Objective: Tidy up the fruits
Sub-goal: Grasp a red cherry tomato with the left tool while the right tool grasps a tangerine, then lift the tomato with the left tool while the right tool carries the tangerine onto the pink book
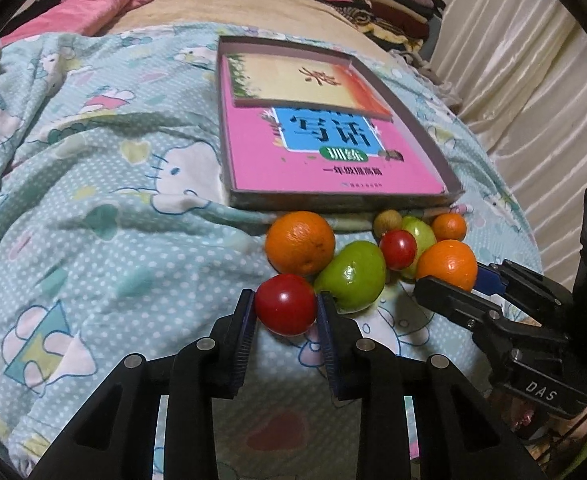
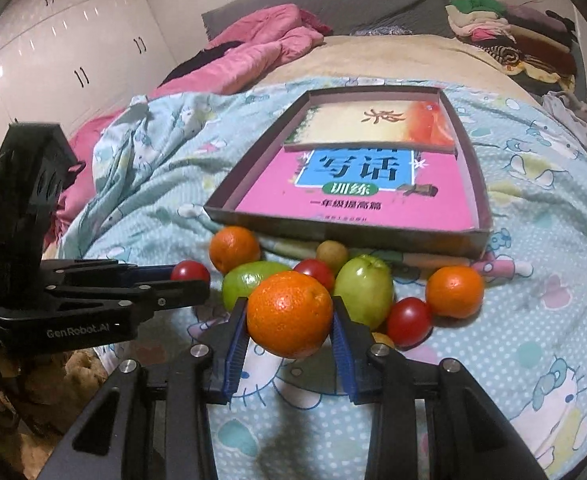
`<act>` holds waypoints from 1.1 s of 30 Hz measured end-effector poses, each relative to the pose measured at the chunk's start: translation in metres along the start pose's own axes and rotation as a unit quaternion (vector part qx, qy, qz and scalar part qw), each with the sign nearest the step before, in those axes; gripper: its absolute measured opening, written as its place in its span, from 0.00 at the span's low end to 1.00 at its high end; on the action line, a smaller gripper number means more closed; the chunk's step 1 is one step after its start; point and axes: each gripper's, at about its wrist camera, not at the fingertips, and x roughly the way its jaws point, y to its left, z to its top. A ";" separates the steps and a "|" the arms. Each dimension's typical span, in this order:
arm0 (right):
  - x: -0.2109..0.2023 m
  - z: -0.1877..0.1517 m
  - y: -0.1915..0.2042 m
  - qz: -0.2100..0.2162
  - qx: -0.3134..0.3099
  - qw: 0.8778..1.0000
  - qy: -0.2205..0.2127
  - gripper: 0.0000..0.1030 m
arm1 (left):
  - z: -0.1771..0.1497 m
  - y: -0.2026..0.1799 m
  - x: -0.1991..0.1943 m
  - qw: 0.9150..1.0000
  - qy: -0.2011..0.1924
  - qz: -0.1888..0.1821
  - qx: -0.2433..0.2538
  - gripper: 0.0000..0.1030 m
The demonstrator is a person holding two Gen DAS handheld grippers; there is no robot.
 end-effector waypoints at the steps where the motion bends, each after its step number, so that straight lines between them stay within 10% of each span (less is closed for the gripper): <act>1: -0.001 0.001 0.000 -0.001 0.000 1.000 -0.003 0.38 | 0.000 0.001 -0.003 1.000 -0.003 0.000 -0.002 0.30; 33: 0.001 0.056 -0.053 -0.072 0.012 0.995 -0.067 0.38 | 0.075 -0.028 0.017 0.997 -0.064 0.030 0.015 0.30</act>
